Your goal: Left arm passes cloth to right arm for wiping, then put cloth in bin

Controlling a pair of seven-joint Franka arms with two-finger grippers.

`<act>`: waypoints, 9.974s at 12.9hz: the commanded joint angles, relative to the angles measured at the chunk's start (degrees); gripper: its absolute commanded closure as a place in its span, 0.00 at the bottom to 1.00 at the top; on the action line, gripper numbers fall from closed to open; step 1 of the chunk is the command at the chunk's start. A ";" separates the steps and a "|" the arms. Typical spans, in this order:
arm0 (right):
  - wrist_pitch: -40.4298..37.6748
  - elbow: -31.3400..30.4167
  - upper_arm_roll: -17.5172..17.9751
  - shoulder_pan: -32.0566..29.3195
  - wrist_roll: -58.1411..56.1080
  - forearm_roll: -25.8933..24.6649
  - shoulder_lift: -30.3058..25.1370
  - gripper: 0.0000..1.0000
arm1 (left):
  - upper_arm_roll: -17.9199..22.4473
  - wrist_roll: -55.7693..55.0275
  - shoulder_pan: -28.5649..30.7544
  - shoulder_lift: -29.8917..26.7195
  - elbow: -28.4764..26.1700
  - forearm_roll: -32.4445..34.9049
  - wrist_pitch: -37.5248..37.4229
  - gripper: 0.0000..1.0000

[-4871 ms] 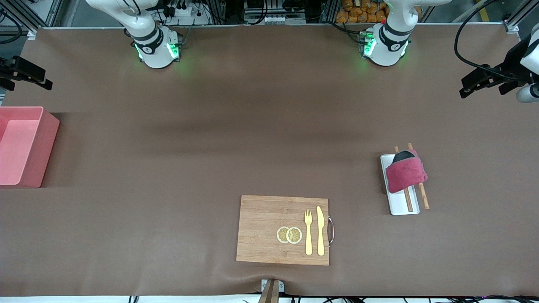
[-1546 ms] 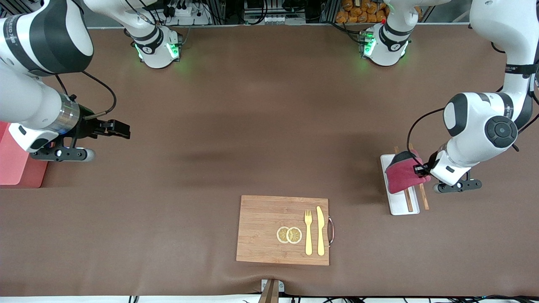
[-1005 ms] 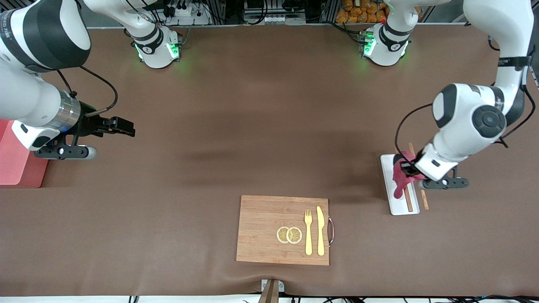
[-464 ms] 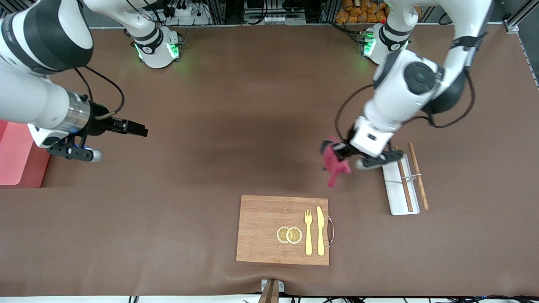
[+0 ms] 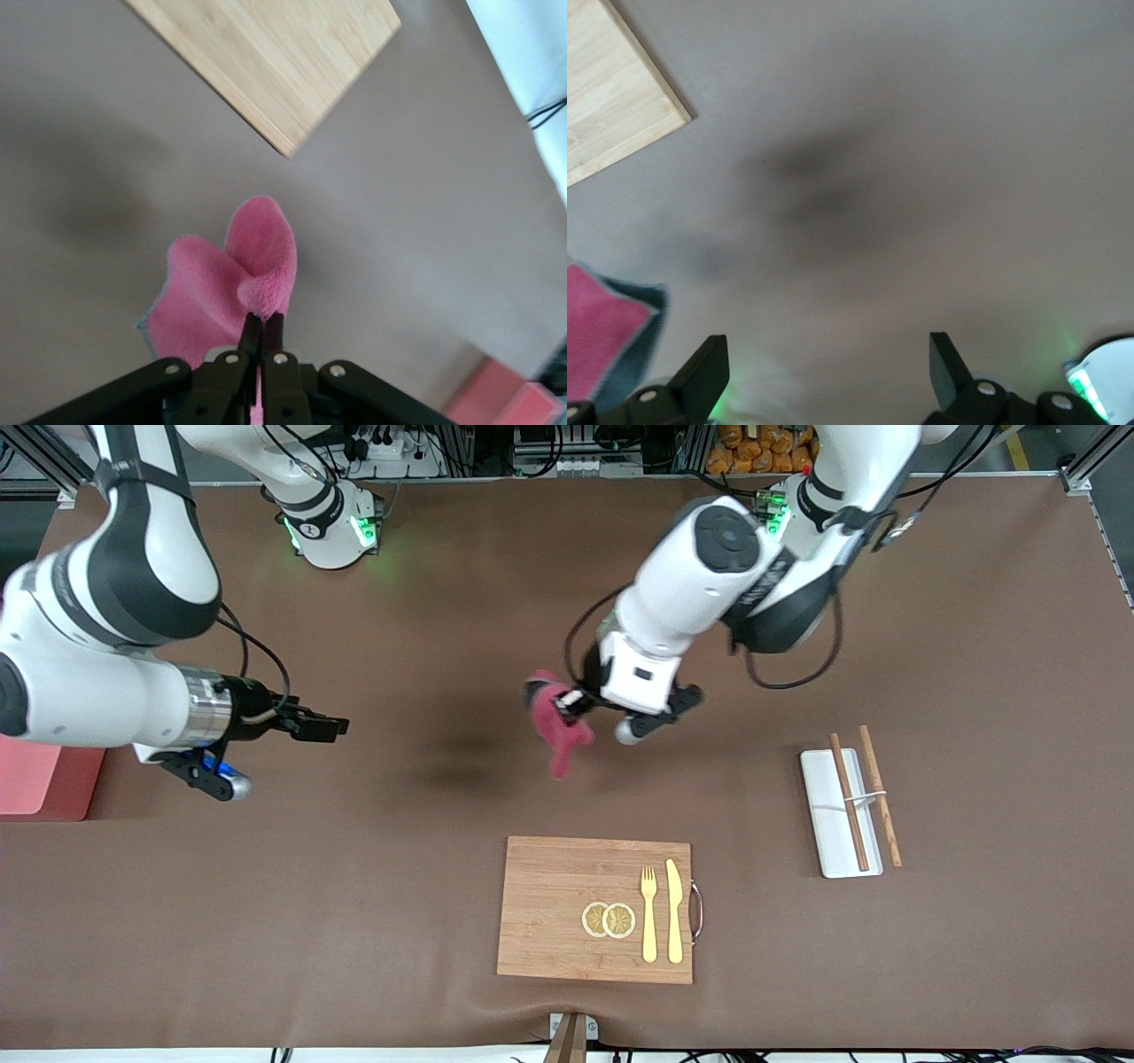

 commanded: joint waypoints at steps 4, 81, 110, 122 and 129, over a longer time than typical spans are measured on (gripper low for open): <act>3.75 -12.22 0.09 -1.64 3.44 14.46 -1.76 0.00 | 2.72 -22.96 -7.24 9.06 4.40 -0.21 19.33 1.00; 10.63 -10.31 0.45 1.45 -31.46 -9.11 -8.78 1.00 | 25.41 70.62 17.36 -27.40 4.67 4.36 -54.38 0.00; 2.82 2.97 2.20 -29.00 -66.04 -31.04 -4.82 0.00 | 25.58 71.58 17.44 -27.75 4.58 4.27 -54.73 0.00; -9.16 0.50 5.37 -18.68 -34.61 -21.28 -18.11 0.00 | 25.58 71.93 17.44 -27.67 4.67 4.36 -54.73 0.00; -8.99 2.79 4.93 -18.95 -41.65 -22.33 -18.11 0.00 | 25.76 71.94 17.44 -27.93 4.49 4.36 -54.73 0.00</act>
